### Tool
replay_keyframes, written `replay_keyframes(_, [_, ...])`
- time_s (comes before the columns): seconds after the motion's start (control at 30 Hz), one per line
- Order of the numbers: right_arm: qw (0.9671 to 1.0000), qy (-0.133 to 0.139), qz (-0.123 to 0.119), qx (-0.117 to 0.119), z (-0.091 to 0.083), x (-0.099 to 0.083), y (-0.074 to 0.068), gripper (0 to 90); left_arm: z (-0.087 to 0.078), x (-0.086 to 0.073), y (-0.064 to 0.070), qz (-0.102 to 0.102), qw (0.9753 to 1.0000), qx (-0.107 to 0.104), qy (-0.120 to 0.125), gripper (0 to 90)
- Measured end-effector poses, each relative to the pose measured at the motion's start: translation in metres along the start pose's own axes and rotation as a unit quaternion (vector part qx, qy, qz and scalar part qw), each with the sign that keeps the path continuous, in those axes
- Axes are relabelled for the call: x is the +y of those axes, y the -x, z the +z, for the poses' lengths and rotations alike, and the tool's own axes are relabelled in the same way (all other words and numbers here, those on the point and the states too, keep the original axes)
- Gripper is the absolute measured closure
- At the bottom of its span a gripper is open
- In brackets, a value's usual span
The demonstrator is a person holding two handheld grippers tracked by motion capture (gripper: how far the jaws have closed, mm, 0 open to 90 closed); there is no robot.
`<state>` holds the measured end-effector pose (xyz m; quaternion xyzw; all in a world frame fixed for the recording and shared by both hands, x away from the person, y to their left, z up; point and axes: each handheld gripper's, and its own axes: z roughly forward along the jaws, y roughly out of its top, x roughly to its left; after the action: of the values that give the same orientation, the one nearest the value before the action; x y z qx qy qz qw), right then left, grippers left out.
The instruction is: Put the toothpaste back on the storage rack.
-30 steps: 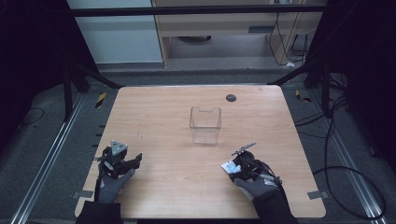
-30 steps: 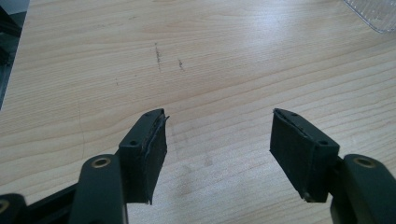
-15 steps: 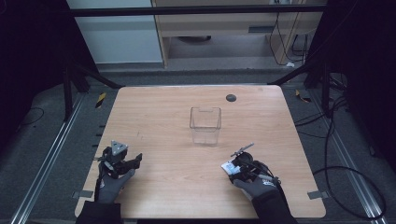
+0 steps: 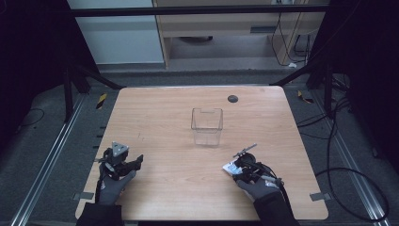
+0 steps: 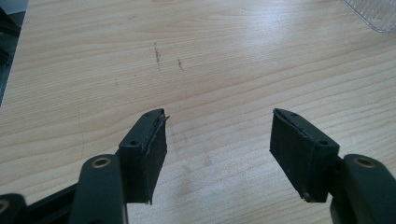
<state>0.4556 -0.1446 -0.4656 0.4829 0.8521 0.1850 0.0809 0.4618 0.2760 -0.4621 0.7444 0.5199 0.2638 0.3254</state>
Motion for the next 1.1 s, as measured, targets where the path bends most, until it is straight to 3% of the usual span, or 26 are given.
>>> replay_keyframes(0.1, [0.9997,0.006,0.011,0.021,-0.009,-0.002,0.005,68.5,0.0,0.0,0.0,0.0,1.0,0.0,0.0,35.2])
replay_keyframes(0.27, [0.9991,0.024,0.014,0.033,-0.022,-0.003,0.009,71.9,0.0,0.0,0.0,-0.001,1.0,-0.001,0.0,35.2])
replay_keyframes(0.47, [0.9953,0.077,0.015,0.057,-0.047,-0.003,0.012,73.3,0.0,0.0,0.001,-0.001,1.0,-0.001,0.001,35.2])
replay_keyframes(0.5, [0.9928,0.104,0.019,0.058,-0.054,-0.002,0.013,73.4,0.0,0.0,0.0,-0.001,1.0,-0.001,0.001,35.2])
replay_keyframes(0.53, [0.9928,0.104,0.019,0.058,-0.054,-0.002,0.013,73.4,0.0,0.0,0.0,-0.001,1.0,0.0,0.001,35.2])
replay_keyframes(0.63, [0.988,0.143,0.025,0.053,-0.064,0.0,0.014,73.6,0.0,0.0,0.0,-0.002,1.0,0.001,0.002,35.2])
replay_keyframes(0.77, [0.9791,0.19,0.029,0.066,-0.075,0.007,0.017,73.7,-0.001,0.001,0.001,-0.001,1.0,0.002,0.002,35.2])
replay_keyframes(0.9, [0.9731,0.218,0.031,0.067,-0.08,0.017,0.017,73.7,-0.001,0.001,0.001,-0.002,1.0,0.002,0.003,35.2])
replay_keyframes(0.93, [0.9694,0.235,0.031,0.065,-0.082,0.023,0.018,73.6,-0.001,0.001,0.0,-0.003,1.0,0.002,0.003,35.2])
replay_keyframes(1.0, [0.9677,0.242,0.031,0.064,-0.083,0.027,0.018,73.6,-0.001,0.0,0.0,-0.004,1.0,0.003,0.003,35.2])
replay_keyframes(1.1, [0.96,0.271,0.036,0.061,-0.086,0.036,0.019,73.7,-0.002,0.0,-0.001,-0.004,1.0,0.003,0.003,35.2])
